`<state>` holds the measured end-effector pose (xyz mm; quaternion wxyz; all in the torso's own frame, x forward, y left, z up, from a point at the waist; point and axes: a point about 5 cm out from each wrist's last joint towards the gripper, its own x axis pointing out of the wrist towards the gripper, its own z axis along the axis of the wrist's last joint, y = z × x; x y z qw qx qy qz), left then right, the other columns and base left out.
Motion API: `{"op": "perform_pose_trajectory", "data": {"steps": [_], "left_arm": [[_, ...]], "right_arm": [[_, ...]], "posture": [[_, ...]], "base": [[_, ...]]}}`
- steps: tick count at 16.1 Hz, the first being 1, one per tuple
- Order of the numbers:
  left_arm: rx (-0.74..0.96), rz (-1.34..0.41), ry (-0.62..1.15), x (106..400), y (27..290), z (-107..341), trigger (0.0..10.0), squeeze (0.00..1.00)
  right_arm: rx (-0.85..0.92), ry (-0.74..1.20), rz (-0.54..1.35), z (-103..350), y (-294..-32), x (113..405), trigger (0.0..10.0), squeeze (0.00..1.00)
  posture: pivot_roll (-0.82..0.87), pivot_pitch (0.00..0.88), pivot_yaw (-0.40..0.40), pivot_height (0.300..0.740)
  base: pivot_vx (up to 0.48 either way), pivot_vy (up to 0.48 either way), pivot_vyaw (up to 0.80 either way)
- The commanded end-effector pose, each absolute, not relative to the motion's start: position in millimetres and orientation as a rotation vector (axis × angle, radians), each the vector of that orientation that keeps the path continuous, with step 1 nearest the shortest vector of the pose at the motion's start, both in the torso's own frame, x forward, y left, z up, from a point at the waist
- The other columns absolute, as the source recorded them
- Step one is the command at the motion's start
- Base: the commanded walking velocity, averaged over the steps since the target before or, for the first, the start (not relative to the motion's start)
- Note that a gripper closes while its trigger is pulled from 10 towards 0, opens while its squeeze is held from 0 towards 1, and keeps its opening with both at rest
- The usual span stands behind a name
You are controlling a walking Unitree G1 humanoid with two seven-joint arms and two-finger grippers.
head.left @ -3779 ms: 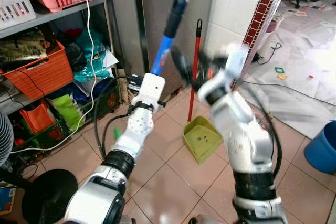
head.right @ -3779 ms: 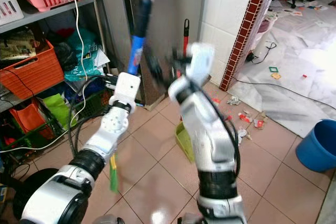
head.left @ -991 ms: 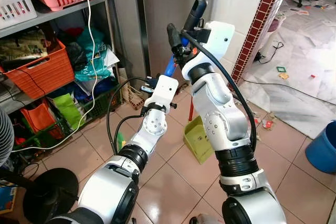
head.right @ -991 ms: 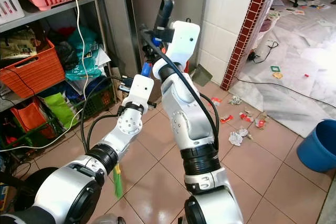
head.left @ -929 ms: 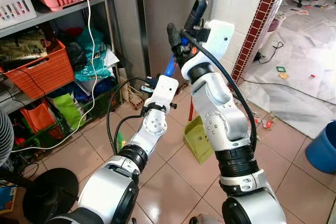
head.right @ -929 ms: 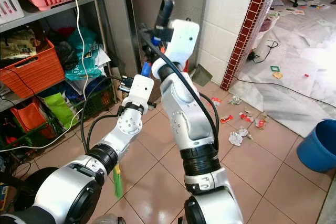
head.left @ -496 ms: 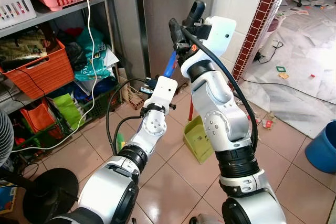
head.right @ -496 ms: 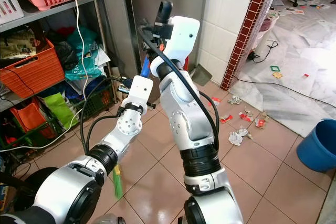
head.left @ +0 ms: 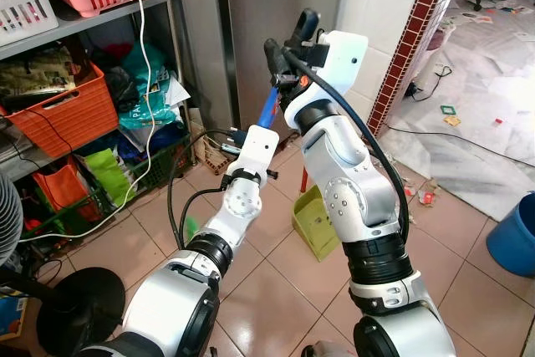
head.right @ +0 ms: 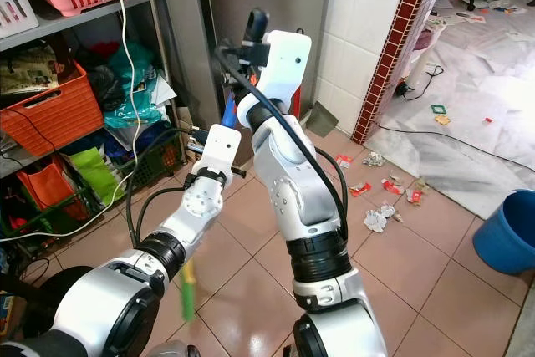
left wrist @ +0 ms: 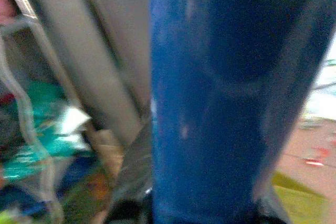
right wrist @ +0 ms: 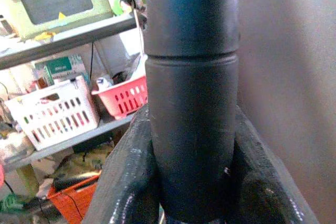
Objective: Sweep floor
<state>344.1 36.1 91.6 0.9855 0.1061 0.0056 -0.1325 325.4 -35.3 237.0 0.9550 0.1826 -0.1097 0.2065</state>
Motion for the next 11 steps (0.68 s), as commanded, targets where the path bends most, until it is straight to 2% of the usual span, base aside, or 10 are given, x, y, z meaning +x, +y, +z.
{"op": "perform_pose_trajectory", "data": {"steps": [1,5,7,8,10,11], "left_arm": [[0.136,-0.410,-0.078,342.9,17.4,109.2,10.0,1.00],[0.054,-0.558,-0.038,341.4,10.0,116.0,10.0,1.00],[0.040,-0.715,-0.035,331.0,9.3,114.9,10.0,1.00],[0.047,-0.801,-0.038,319.9,16.6,115.3,10.0,1.00],[0.047,-0.835,-0.030,314.1,22.4,115.4,10.0,1.00],[0.068,-0.873,0.000,303.1,38.4,115.6,10.0,1.00]], "right_arm": [[0.455,-0.161,0.477,227.1,-11.1,317.2,0.0,0.00],[0.204,-0.374,0.413,242.2,-30.4,325.6,0.0,0.00],[0.179,-0.406,0.400,241.9,-37.7,328.1,0.0,0.00],[0.162,-0.409,0.389,237.4,-41.9,329.3,0.0,0.00],[0.137,-0.422,0.390,235.2,-42.7,328.8,0.0,0.00],[0.090,-0.449,0.391,229.7,-44.3,326.2,0.0,0.00]], "posture": [[-0.16,0.000,0.019,0.740],[-0.14,0.000,0.023,0.740],[-0.13,0.000,0.024,0.740],[-0.12,0.000,0.024,0.740],[-0.12,0.000,0.024,0.740],[-0.10,0.000,0.020,0.740]], "base": [[0.000,0.000,0.00],[0.000,0.000,0.00],[0.000,0.000,0.00],[0.000,0.000,0.00],[0.000,0.000,0.00],[0.000,0.000,0.00]]}}
